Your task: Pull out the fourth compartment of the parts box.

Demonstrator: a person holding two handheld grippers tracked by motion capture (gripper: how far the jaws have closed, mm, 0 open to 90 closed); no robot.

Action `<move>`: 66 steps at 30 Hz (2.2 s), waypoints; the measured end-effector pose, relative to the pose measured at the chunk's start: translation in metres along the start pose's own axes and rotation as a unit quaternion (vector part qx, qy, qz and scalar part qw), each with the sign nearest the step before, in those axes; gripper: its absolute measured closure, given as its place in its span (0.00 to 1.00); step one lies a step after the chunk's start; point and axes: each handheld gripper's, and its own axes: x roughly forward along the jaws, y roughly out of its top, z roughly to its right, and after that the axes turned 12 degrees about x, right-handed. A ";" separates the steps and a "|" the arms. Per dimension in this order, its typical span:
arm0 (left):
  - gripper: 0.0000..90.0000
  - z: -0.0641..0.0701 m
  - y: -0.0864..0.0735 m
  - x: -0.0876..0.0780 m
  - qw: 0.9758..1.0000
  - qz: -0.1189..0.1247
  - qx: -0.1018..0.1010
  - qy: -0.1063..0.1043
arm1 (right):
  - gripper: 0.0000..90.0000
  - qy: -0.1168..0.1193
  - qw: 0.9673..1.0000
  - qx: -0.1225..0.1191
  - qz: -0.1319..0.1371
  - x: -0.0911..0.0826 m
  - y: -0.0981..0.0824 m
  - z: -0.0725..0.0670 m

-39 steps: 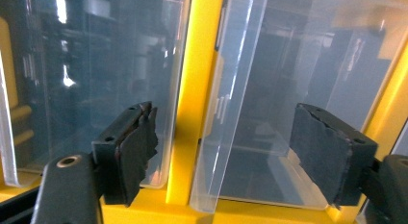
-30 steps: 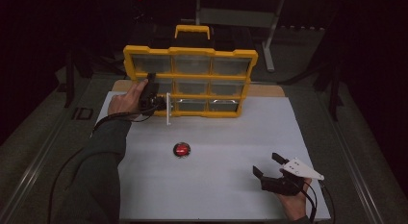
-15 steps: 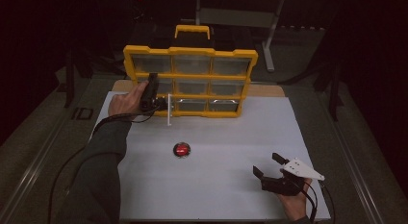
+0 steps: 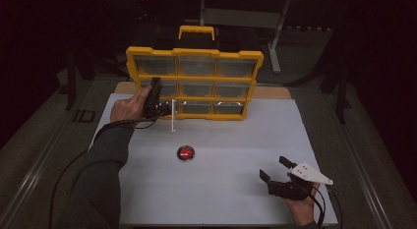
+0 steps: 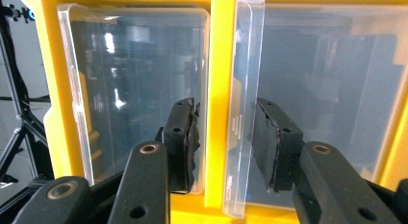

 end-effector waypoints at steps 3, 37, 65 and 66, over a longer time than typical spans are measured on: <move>0.72 -0.001 -0.002 0.001 1.000 -0.004 0.001 -0.011 | 0.10 0.001 1.000 -0.002 0.000 0.000 0.000 0.000; 0.88 -0.006 -0.004 0.002 0.998 -0.007 0.014 -0.055 | 0.10 0.004 1.000 -0.002 -0.002 0.001 0.000 -0.001; 0.88 -0.008 -0.006 -0.027 0.999 0.002 0.017 -0.049 | 0.10 0.004 1.000 0.000 0.000 0.001 -0.001 -0.001; 0.88 -0.008 -0.006 -0.028 0.999 0.003 0.016 -0.049 | 0.10 0.004 1.000 0.000 0.001 0.001 -0.001 -0.001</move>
